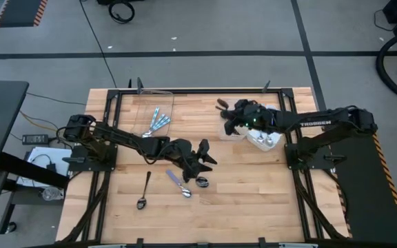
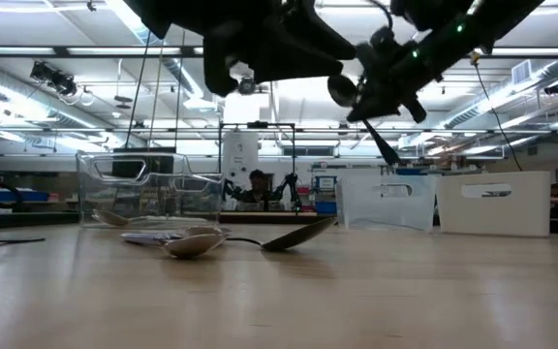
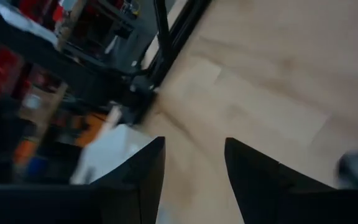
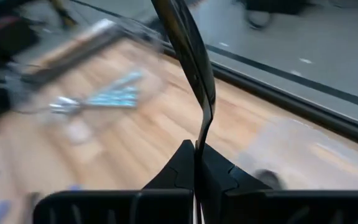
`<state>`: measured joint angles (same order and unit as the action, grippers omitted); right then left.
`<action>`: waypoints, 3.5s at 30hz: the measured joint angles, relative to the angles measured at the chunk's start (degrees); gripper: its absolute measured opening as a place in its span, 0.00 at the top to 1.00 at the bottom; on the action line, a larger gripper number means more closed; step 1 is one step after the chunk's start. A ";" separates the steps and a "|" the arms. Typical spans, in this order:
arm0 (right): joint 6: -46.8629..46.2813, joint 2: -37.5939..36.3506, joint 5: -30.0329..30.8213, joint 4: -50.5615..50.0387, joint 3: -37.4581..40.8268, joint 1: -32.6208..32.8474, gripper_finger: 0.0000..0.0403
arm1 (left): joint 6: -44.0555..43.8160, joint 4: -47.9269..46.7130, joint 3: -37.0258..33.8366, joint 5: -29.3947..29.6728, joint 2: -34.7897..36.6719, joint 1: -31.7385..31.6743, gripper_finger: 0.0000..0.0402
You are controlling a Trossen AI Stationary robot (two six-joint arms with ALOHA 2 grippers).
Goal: Sort silverware by color (type)
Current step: Put the black spoon into the transparent white bin, then put the purple spoon into the white bin
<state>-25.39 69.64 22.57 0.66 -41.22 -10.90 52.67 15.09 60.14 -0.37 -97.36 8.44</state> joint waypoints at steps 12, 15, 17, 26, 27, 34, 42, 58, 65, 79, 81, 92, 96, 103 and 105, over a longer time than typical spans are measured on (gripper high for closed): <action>-2.11 5.97 -4.74 -10.41 -0.01 -10.65 0.97 | -30.82 -7.22 0.02 -2.05 0.00 -0.29 0.57; -3.02 8.39 -7.33 -10.19 -0.01 -12.26 0.97 | -32.83 -10.05 0.02 -1.78 0.08 -0.29 0.57; -3.04 9.92 -7.62 -10.26 -0.01 -13.11 0.97 | -34.33 -11.80 0.00 -1.26 0.61 -0.29 0.57; -5.93 12.58 -12.21 -10.63 -0.06 -16.94 0.93 | -37.28 -18.43 0.04 -0.62 6.43 -0.16 0.57; -5.95 12.66 -12.88 -10.46 -0.06 -17.13 0.91 | -37.52 -20.23 0.04 -0.62 7.08 -0.16 0.57; -5.86 12.63 -15.22 -11.26 -0.06 -17.55 0.79 | -41.55 -32.71 0.09 -0.62 6.38 0.10 0.57; -3.42 8.87 -20.09 -10.79 -0.06 -17.70 0.72 | -46.08 -42.40 0.04 -0.62 5.16 1.64 0.57; -1.83 -4.16 -1.77 -11.57 -0.08 1.20 0.73 | -42.56 -41.45 -0.01 8.78 -1.95 8.65 0.57; -4.48 -3.82 4.19 -10.80 -0.06 9.42 0.73 | -39.47 -37.23 0.08 18.62 -3.75 13.63 0.57; -6.65 -1.28 11.55 -6.51 -0.09 19.76 0.73 | -40.48 -33.57 -0.07 19.67 -6.92 15.36 0.57; -6.65 -1.24 12.08 -6.58 -0.06 20.83 0.73 | -41.41 -32.48 0.09 19.84 -7.97 15.36 0.57; -8.15 0.41 13.84 -6.05 -0.03 24.06 0.73 | -41.55 -34.34 -0.23 22.40 -9.50 15.62 0.69; -8.90 1.56 13.82 -5.47 -0.03 24.58 0.73 | -41.55 -34.84 -0.28 22.90 -9.55 15.59 0.81; -9.09 2.15 13.57 -5.45 -0.03 24.92 0.73 | -39.11 -35.35 -0.19 23.50 -8.78 16.10 0.97; -9.09 2.03 13.60 -5.47 -0.03 25.09 0.73 | -38.48 -36.41 0.23 23.13 -7.92 16.20 0.98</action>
<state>-34.48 71.67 36.18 -4.80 -41.25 14.19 14.19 -21.32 60.37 22.76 -105.28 24.64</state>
